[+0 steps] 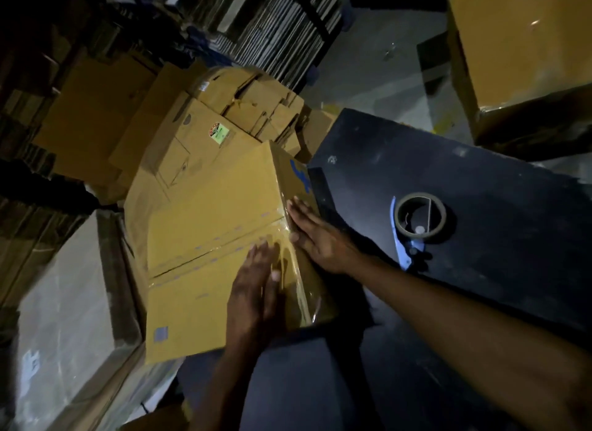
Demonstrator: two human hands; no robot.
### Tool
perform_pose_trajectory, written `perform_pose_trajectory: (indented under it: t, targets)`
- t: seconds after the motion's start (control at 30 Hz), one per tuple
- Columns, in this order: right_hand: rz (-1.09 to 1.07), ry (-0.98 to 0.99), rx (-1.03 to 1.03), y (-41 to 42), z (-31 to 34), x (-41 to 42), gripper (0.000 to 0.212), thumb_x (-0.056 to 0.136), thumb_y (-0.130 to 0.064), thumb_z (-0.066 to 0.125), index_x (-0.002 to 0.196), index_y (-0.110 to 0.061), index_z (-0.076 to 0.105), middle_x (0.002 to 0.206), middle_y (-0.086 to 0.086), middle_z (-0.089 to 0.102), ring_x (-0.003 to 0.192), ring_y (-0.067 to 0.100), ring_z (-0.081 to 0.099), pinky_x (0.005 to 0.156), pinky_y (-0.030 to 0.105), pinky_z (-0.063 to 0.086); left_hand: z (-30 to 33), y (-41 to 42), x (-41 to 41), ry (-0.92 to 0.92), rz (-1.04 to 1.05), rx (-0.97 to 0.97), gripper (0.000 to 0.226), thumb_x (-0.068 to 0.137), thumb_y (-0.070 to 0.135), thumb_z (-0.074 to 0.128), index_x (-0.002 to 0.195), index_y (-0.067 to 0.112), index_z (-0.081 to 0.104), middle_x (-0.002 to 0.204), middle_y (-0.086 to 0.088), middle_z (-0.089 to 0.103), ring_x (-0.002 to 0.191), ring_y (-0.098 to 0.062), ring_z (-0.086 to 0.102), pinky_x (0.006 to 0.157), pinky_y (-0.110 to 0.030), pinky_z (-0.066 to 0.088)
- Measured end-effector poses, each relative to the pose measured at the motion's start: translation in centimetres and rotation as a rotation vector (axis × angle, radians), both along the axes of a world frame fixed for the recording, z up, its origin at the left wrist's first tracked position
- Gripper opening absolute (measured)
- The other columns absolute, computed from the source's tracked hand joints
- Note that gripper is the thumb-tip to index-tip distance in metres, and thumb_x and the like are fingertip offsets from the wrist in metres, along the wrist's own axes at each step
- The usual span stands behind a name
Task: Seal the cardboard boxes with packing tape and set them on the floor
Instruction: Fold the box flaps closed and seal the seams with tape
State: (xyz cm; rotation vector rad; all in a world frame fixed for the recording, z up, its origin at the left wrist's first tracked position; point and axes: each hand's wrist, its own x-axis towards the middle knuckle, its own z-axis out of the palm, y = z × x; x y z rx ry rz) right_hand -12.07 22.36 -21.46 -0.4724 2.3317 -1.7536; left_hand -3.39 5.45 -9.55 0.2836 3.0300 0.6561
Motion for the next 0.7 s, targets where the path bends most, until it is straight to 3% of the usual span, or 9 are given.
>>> perform_pose_trajectory:
  t: [0.13, 0.23, 0.3, 0.4, 0.57, 0.63, 0.7]
  targets:
    - [0.032, 0.017, 0.005, 0.8, 1.8, -2.9, 0.08, 0.094, -0.076, 0.02, 0.162, -0.036, 0.01, 0.171, -0.003, 0.009, 0.156, 0.019, 0.013, 0.12, 0.051, 0.032, -0.5, -1.6, 3.3, -0.08, -0.224, -0.042, 0.069, 0.107, 0.057, 0.042, 0.162, 0.016, 0.032, 0.171, 0.001, 0.023, 0.159, -0.023, 0.018, 0.126, -0.057, 0.022]
    - [0.124, -0.007, -0.079, 1.3, 1.9, -0.6, 0.086, 0.091, -0.082, 0.031, 0.159, -0.046, -0.006, 0.17, -0.012, -0.004, 0.157, 0.014, 0.007, 0.124, 0.053, 0.022, -1.5, -2.7, 3.5, -0.04, -0.33, -0.16, 0.089, 0.097, 0.067, 0.054, 0.162, 0.011, 0.031, 0.173, -0.006, 0.017, 0.16, -0.027, 0.015, 0.127, -0.055, 0.016]
    - [0.199, -0.033, -0.04, 1.6, 0.7, 2.0, 0.094, 0.088, -0.082, 0.045, 0.157, -0.051, -0.011, 0.168, -0.019, -0.009, 0.156, 0.011, 0.006, 0.125, 0.055, 0.018, -2.6, -2.8, 3.4, 0.033, -0.327, -0.225, 0.092, 0.095, 0.07, 0.055, 0.161, 0.009, 0.033, 0.171, -0.008, 0.02, 0.159, -0.027, 0.019, 0.126, -0.057, 0.021]
    - [0.199, -0.077, -0.068, 1.9, -2.2, 3.9, 0.102, 0.082, -0.081, 0.053, 0.162, -0.042, 0.003, 0.169, -0.016, 0.001, 0.154, 0.004, 0.009, 0.127, 0.046, 0.019, -3.9, -2.8, 3.5, 0.132, -0.288, -0.267, 0.089, 0.096, 0.072, 0.052, 0.158, 0.009, 0.039, 0.168, -0.01, 0.03, 0.157, -0.026, 0.027, 0.123, -0.057, 0.029]
    - [0.088, -0.168, -0.191, 2.6, -1.7, 3.8, 0.081, 0.086, -0.073, 0.058, 0.154, -0.058, 0.016, 0.165, -0.007, 0.03, 0.147, 0.012, 0.036, 0.12, 0.042, 0.036, -4.5, -2.2, 3.3, 0.212, -0.192, -0.247, 0.086, 0.093, 0.075, 0.052, 0.152, 0.012, 0.05, 0.161, -0.007, 0.041, 0.152, -0.02, 0.036, 0.12, -0.053, 0.037]
    - [0.134, -0.166, -0.192, 2.3, -1.3, 4.0, 0.087, 0.088, -0.064, 0.067, 0.155, -0.057, 0.013, 0.167, -0.01, 0.022, 0.151, 0.012, 0.028, 0.121, 0.04, 0.034, -4.2, -1.7, 3.0, 0.2, -0.13, -0.226, 0.089, 0.089, 0.081, 0.051, 0.147, 0.014, 0.057, 0.156, -0.003, 0.047, 0.147, -0.02, 0.043, 0.117, -0.054, 0.041]
    - [0.171, -0.132, -0.125, 2.1, -1.5, 4.5, 0.095, 0.086, -0.064, 0.07, 0.16, -0.047, 0.012, 0.168, -0.008, 0.018, 0.152, 0.011, 0.024, 0.122, 0.036, 0.03, -3.4, -0.9, 3.0, 0.135, -0.052, -0.2, 0.095, 0.079, 0.089, 0.052, 0.146, 0.02, 0.058, 0.154, 0.009, 0.045, 0.145, -0.01, 0.042, 0.121, -0.045, 0.036]
